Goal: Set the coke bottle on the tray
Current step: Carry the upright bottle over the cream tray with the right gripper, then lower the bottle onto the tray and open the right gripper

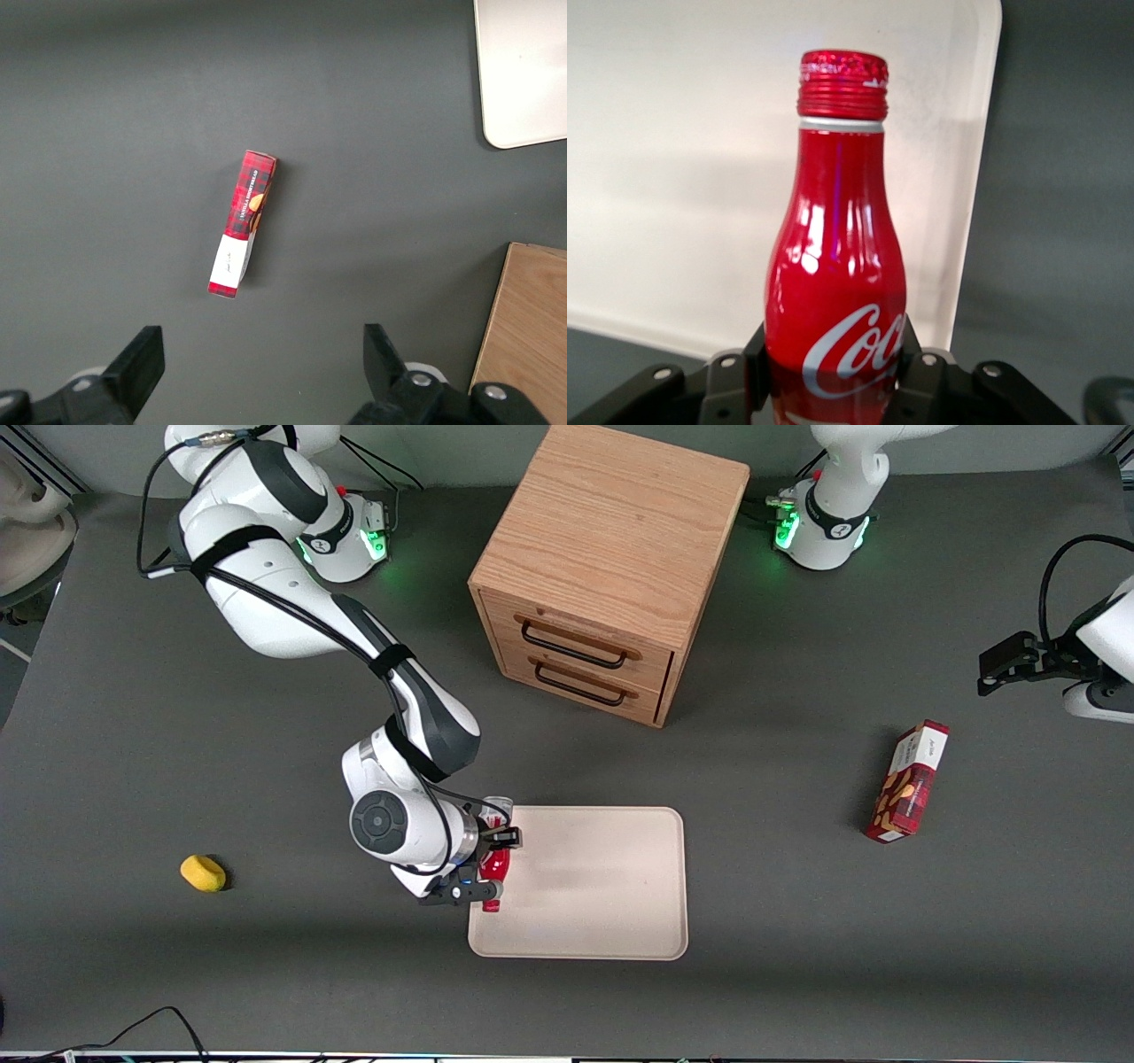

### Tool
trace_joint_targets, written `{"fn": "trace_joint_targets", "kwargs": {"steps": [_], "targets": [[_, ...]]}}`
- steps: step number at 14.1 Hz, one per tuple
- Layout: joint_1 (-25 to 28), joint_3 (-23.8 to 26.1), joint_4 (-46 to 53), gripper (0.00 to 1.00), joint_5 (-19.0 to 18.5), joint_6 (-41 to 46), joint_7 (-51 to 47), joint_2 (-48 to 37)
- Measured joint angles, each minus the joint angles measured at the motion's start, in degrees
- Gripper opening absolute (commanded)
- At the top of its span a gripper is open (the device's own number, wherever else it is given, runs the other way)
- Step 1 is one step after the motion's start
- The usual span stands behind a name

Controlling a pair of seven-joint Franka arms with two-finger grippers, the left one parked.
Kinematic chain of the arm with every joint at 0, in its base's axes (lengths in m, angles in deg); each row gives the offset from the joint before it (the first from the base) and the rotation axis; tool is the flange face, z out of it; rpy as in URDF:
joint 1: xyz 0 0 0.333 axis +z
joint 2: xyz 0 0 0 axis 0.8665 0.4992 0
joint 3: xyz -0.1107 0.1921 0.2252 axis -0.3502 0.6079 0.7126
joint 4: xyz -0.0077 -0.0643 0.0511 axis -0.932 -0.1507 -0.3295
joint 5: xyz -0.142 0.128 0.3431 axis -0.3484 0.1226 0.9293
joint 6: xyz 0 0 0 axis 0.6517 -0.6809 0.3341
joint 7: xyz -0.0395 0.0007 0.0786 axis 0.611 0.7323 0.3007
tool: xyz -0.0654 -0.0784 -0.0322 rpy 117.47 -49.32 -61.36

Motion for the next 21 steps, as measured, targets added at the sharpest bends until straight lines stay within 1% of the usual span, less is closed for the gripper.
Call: {"fn": "trace_joint_targets", "kwargs": {"steps": [2,5,6,7,21], "targets": [[0.1,0.0,0.0,0.00,-2.2,-2.3,0.0,1.9],[0.1,-0.1,0.5,0.00,-3.3,-3.8,0.0,3.6],[0.2,-0.1,0.6,0.33,-3.3,-3.8,0.0,3.7],[0.2,-0.1,0.6,0.99,-3.3,-3.8,0.0,3.7],[0.9,-0.1,1.3,1.00,-5.2,-3.8,-0.8,3.8]]}}
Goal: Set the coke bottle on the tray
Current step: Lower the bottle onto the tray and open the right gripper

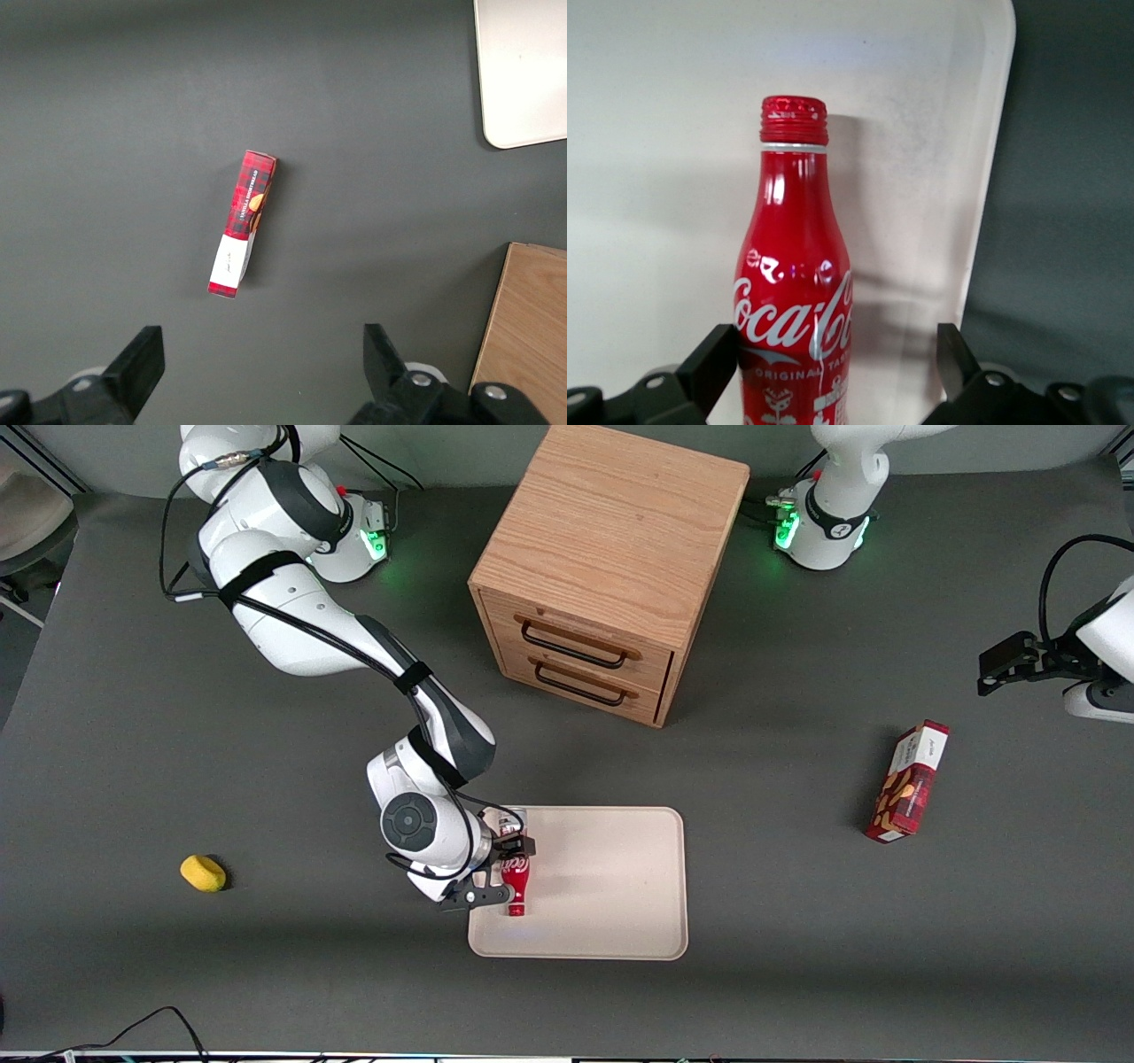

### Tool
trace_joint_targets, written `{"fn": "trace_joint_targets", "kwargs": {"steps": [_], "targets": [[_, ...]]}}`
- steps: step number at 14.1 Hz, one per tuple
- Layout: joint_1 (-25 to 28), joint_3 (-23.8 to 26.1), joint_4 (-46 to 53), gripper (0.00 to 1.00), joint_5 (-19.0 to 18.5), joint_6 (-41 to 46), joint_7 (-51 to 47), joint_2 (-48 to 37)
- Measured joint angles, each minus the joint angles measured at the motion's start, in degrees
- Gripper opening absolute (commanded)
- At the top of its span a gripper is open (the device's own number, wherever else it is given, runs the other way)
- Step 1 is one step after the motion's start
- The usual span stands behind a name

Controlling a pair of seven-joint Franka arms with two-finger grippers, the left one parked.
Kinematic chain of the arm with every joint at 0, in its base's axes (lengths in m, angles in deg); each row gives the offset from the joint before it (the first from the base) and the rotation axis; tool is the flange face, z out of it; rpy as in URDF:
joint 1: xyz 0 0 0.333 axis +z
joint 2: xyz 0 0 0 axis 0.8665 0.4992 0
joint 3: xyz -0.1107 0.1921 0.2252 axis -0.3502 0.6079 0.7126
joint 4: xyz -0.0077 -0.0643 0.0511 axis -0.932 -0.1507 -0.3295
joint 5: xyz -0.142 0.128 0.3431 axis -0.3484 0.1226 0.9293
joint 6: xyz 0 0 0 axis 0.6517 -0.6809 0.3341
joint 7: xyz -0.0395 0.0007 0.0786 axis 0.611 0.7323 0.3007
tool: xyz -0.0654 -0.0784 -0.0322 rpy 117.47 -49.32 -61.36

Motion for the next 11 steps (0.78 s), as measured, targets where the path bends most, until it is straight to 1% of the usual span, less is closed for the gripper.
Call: {"fn": "trace_joint_targets", "kwargs": {"steps": [8,11], "targets": [[-0.1,0.0,1.0,1.00,-0.1,-0.1,-0.2,-0.5],[-0.6,0.0,2.1,1.00,-0.1,0.4,-0.2,-4.1]]}}
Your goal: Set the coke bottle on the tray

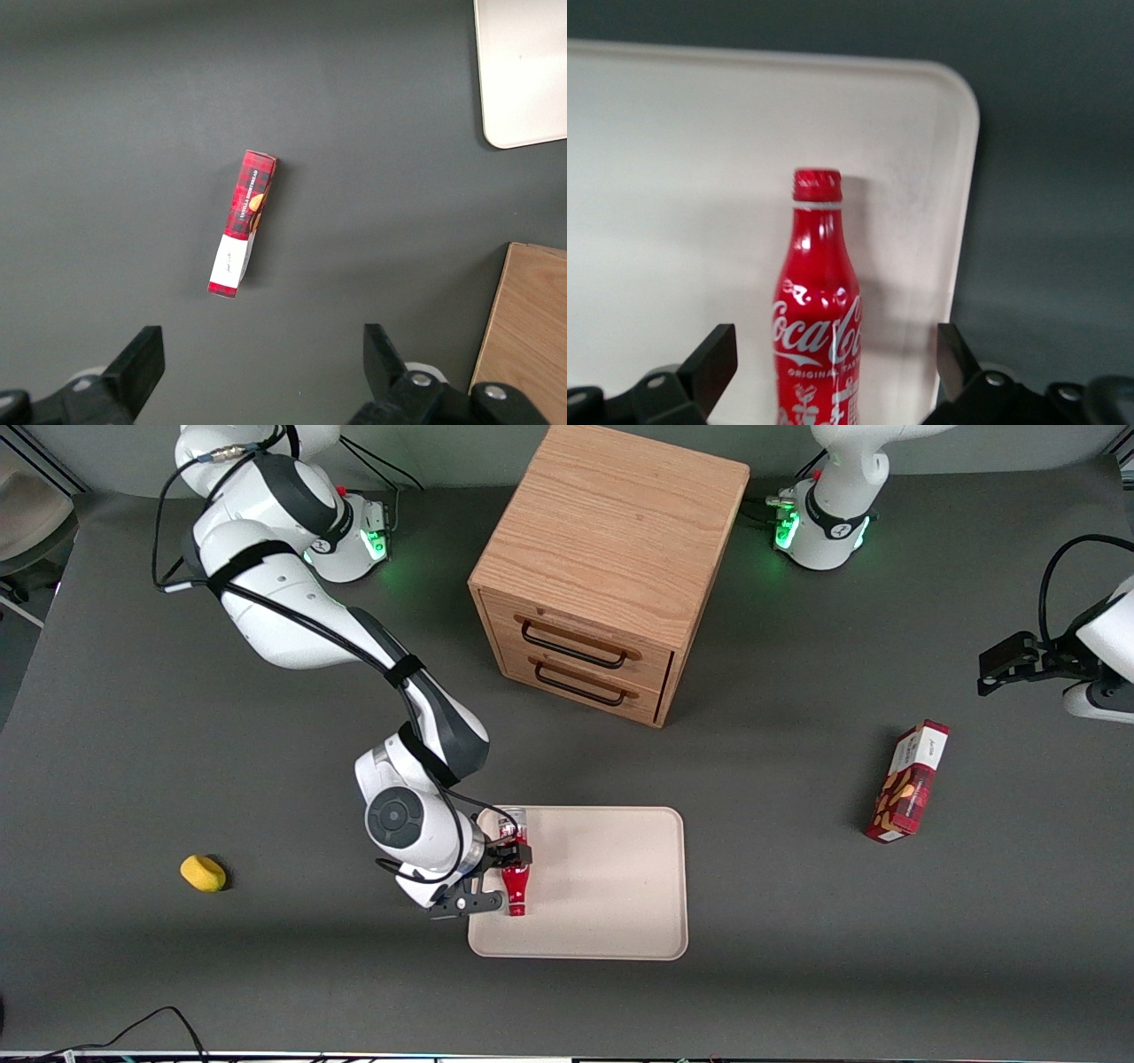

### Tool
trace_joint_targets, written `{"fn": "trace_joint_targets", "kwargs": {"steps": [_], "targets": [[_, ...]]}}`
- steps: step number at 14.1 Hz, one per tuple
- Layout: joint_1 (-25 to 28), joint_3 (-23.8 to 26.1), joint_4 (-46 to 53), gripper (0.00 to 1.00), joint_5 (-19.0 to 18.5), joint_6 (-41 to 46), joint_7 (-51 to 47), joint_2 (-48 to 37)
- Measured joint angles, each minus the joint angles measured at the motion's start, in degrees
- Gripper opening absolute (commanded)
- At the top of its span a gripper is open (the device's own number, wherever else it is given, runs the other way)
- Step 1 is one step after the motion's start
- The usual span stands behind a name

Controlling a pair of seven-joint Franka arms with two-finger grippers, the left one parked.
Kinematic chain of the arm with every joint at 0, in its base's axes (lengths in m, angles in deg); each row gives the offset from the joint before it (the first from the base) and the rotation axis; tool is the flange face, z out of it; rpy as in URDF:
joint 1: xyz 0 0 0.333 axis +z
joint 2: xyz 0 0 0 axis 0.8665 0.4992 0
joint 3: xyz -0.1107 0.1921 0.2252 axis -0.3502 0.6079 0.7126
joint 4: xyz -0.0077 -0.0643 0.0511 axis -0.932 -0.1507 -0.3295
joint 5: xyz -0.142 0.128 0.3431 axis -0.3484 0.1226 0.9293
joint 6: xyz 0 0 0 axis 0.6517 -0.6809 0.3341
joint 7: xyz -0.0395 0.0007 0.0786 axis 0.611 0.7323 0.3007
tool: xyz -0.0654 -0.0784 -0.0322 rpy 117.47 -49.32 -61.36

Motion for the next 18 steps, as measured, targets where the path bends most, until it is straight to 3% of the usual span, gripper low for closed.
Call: {"fn": "trace_joint_targets", "kwargs": {"steps": [2,7,10,12,15,18], "targets": [[-1.0,0.0,0.2,1.00,0.0,4.3,0.0,-5.1],[-5.3,-1.0,0.4,1.00,0.0,25.3,0.0,-21.7],[-5.6,-7.7,0.2,1.00,1.7,35.0,1.1,-31.1],[-5.7,-13.8,-0.4,1.00,6.3,40.5,3.8,-36.0],[-6.0,-22.3,-8.6,1.00,12.5,42.4,5.8,-44.0],[-6.1,-23.6,-23.5,1.00,13.4,38.5,6.0,-53.1]]}}
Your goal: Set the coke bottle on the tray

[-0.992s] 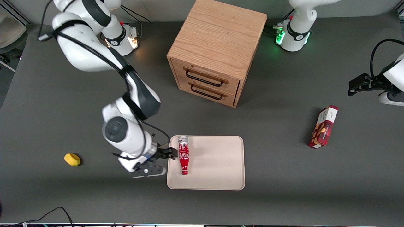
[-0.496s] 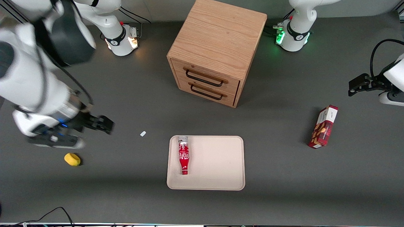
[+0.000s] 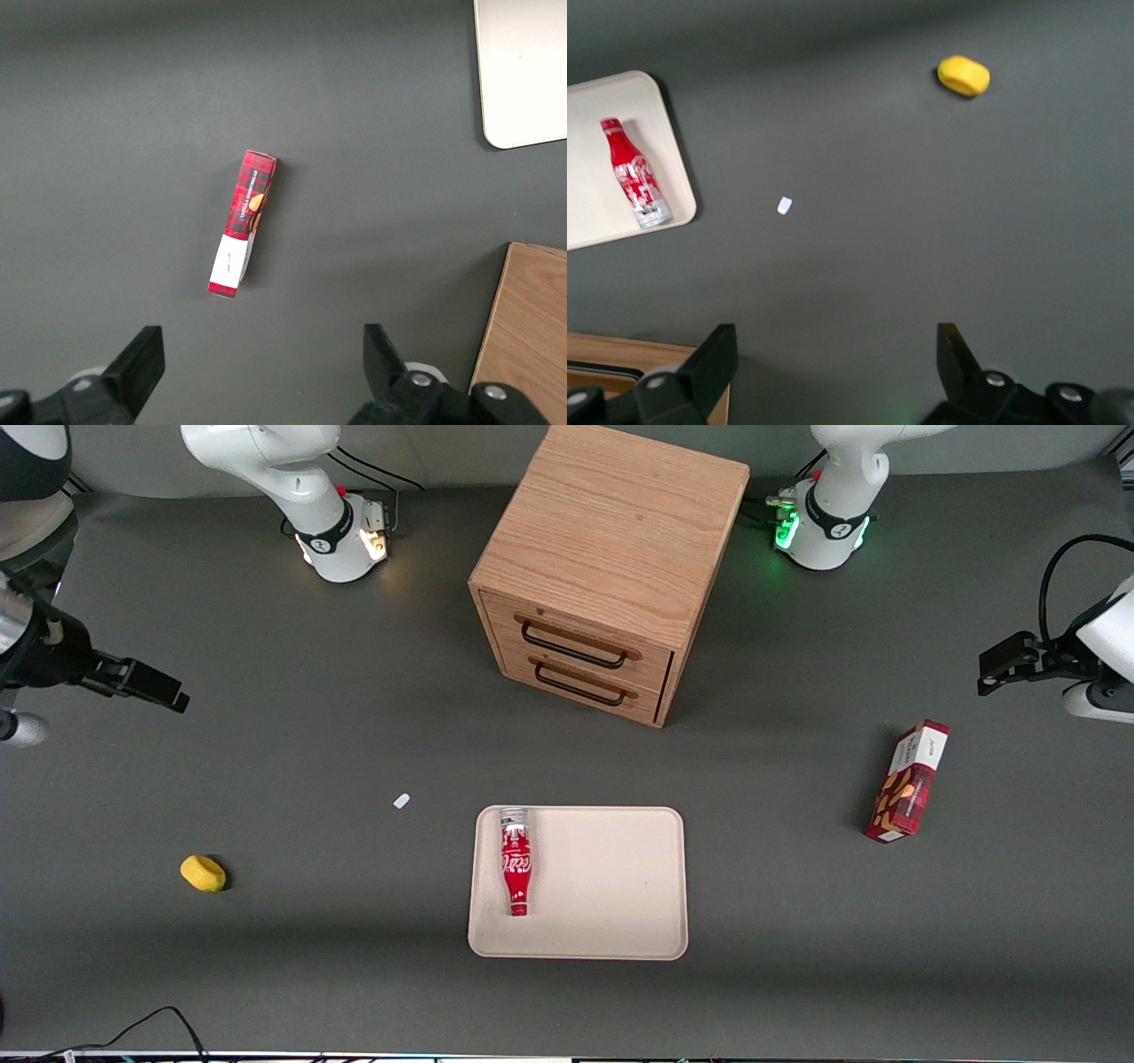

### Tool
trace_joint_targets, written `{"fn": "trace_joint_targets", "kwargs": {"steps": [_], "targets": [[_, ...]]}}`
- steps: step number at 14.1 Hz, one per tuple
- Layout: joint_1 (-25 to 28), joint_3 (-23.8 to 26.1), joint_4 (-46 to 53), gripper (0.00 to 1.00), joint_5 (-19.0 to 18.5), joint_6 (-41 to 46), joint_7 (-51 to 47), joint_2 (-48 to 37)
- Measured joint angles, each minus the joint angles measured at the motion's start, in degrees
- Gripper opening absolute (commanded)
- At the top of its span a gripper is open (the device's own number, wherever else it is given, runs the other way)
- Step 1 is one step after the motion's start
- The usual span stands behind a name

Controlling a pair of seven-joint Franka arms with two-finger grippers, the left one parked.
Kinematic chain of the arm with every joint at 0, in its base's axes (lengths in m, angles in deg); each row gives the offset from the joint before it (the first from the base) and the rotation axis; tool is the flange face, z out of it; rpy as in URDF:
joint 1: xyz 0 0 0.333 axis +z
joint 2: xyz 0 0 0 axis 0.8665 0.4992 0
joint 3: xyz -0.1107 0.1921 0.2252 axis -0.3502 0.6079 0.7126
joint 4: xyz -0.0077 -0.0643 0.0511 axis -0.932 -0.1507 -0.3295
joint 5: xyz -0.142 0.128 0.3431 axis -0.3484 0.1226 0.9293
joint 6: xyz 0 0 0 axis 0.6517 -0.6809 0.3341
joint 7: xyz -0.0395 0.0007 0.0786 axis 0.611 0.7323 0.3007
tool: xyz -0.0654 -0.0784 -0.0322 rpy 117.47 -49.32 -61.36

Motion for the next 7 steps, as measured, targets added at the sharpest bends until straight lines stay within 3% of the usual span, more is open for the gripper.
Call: {"fn": "trace_joint_targets", "kwargs": {"steps": [3,7], "targets": [[0.6,0.2,-10.0,1.00,0.0,-3.2,-0.1,-6.0],[1.1,0.2,-10.4,1.00,0.0,-4.3,-0.1,-6.5]]}}
